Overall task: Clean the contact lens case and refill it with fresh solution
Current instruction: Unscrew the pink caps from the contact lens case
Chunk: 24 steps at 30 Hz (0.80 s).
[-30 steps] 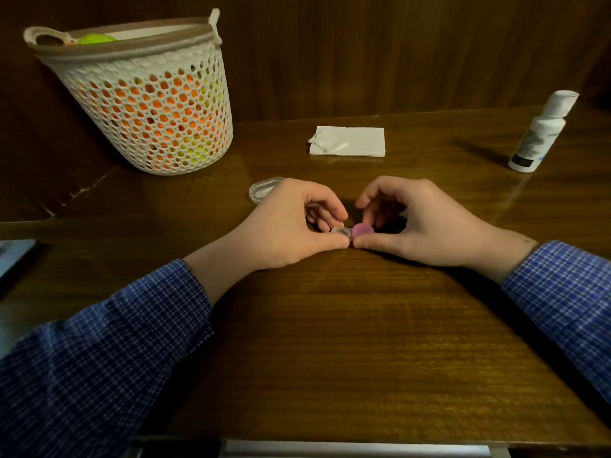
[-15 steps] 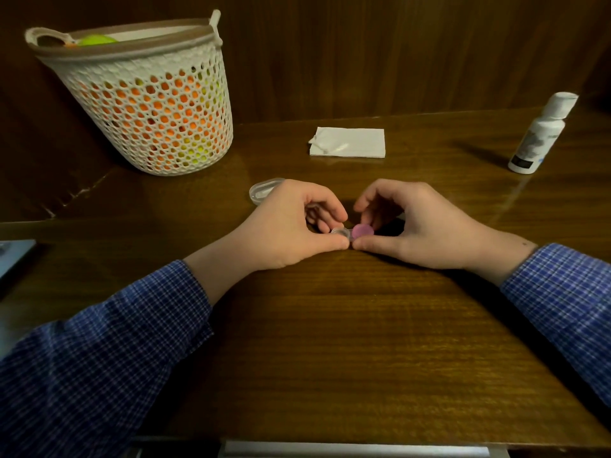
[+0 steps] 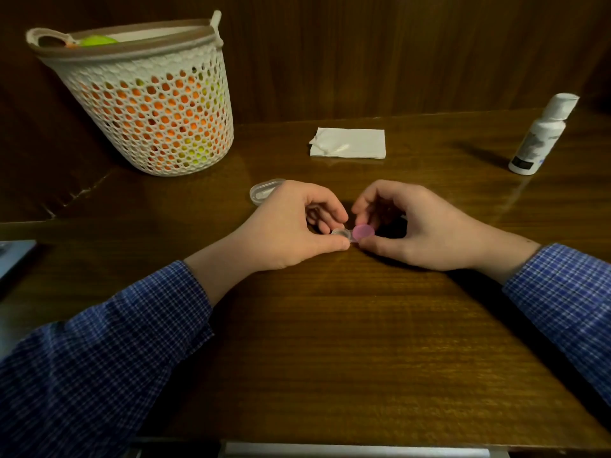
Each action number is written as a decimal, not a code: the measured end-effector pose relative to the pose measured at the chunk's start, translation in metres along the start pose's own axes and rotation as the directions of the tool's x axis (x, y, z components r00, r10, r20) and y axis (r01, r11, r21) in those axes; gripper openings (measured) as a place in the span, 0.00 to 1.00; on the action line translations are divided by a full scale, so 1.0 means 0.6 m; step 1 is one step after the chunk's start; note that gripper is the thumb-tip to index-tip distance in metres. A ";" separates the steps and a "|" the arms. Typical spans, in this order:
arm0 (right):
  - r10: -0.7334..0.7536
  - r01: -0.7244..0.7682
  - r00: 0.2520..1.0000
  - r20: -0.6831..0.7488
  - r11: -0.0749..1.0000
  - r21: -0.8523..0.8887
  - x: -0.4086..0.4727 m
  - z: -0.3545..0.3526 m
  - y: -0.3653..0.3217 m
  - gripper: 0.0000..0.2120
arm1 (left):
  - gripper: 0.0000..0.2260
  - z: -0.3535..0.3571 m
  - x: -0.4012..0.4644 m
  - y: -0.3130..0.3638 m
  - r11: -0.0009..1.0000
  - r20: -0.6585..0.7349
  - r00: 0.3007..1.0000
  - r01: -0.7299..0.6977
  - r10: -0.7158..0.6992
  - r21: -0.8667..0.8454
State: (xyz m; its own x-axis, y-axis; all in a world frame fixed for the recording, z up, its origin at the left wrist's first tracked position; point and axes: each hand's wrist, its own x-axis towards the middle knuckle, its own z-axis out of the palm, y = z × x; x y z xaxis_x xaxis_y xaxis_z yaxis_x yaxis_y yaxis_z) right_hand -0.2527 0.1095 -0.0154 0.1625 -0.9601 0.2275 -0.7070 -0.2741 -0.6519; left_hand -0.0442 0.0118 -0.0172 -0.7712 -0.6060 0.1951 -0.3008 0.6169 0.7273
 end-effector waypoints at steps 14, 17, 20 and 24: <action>-0.026 0.027 1.000 -0.012 0.999 0.045 -0.001 0.002 0.003 0.17 | 0.14 0.000 -0.001 0.001 1.000 0.005 1.000 0.009 -0.009 -0.007; -0.032 0.033 0.999 -0.010 0.995 0.097 0.000 -0.005 0.008 0.16 | 0.14 0.000 -0.001 0.002 1.000 0.004 1.000 0.013 -0.013 -0.005; 0.001 0.019 0.998 -0.062 0.949 0.315 0.004 -0.014 0.012 0.16 | 0.14 0.000 -0.002 0.002 1.000 0.005 1.000 0.014 -0.014 -0.015; 0.156 0.011 0.972 -0.178 0.721 0.693 0.012 -0.031 0.020 0.14 | 0.13 0.000 -0.002 0.003 1.000 0.005 1.000 0.019 -0.019 -0.023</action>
State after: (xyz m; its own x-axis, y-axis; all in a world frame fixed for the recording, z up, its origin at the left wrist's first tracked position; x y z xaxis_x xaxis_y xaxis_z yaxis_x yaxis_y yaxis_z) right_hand -0.2730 0.1002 -0.0079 -0.0752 -0.9659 0.2479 -0.0304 -0.2462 -0.9687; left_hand -0.0440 0.0138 -0.0160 -0.7681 -0.6150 0.1783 -0.3025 0.5940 0.7454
